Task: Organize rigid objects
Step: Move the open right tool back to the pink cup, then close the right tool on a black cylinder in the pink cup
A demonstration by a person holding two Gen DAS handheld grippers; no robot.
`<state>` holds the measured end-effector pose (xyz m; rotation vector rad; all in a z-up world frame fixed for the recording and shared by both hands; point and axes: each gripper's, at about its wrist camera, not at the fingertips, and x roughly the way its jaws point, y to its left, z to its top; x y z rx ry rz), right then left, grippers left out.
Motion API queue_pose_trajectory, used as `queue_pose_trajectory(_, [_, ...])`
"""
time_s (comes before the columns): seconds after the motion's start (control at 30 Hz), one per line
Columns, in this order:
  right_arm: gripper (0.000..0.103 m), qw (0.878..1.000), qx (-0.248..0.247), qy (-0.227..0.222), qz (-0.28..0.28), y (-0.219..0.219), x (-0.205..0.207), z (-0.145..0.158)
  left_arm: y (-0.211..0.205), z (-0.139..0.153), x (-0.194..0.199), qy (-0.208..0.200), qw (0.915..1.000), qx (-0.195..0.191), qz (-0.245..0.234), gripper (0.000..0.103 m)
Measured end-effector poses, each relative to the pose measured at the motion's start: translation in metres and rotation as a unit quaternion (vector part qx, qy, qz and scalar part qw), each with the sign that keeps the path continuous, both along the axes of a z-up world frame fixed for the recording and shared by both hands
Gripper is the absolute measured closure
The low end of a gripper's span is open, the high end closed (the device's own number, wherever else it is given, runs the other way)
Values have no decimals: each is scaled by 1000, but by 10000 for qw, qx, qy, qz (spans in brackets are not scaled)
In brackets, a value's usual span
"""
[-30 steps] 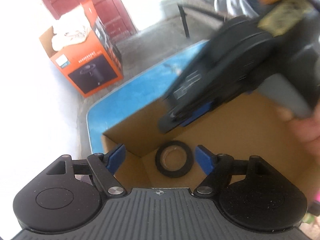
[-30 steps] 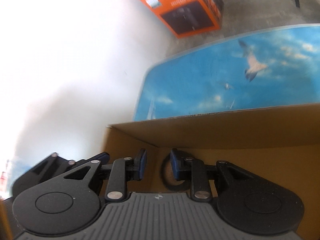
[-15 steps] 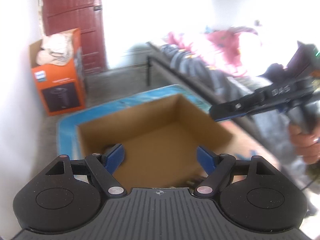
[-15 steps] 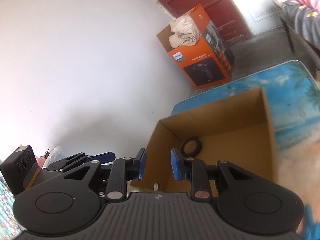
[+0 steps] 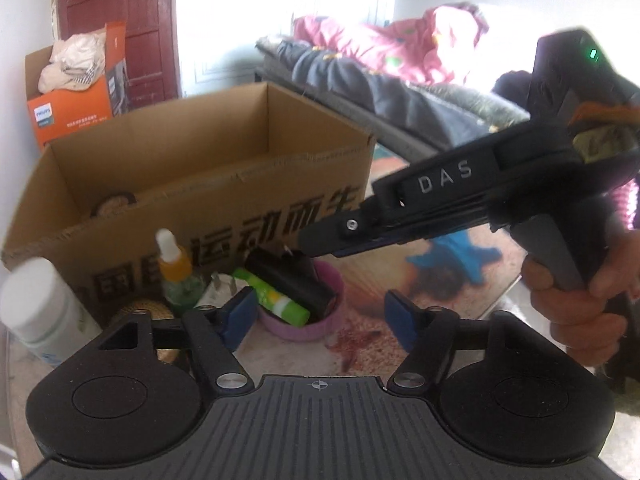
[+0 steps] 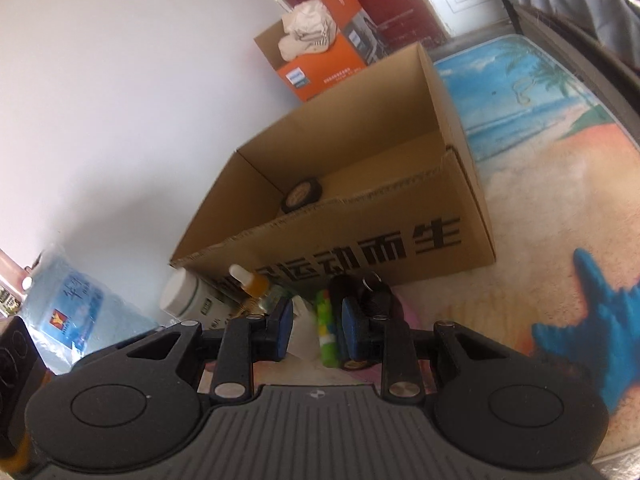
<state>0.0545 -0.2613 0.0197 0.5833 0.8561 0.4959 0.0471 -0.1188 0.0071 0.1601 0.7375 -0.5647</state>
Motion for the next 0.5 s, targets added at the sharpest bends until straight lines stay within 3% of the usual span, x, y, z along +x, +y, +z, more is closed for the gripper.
queue_pose_trajectory(0.07, [74,9999,-105,30,88,4,6,-6,-3,-9,5,129,9999,39,61,48])
queue_pose_trajectory(0.27, [74,9988,-361,103,326,14,19,-20,-5,-18,15,281,9995,107,126,60])
queue_pose_trajectory(0.5, [74,9970,-418,249,602,20,24,-23,4,-19,20,514,9985,-11,204,62])
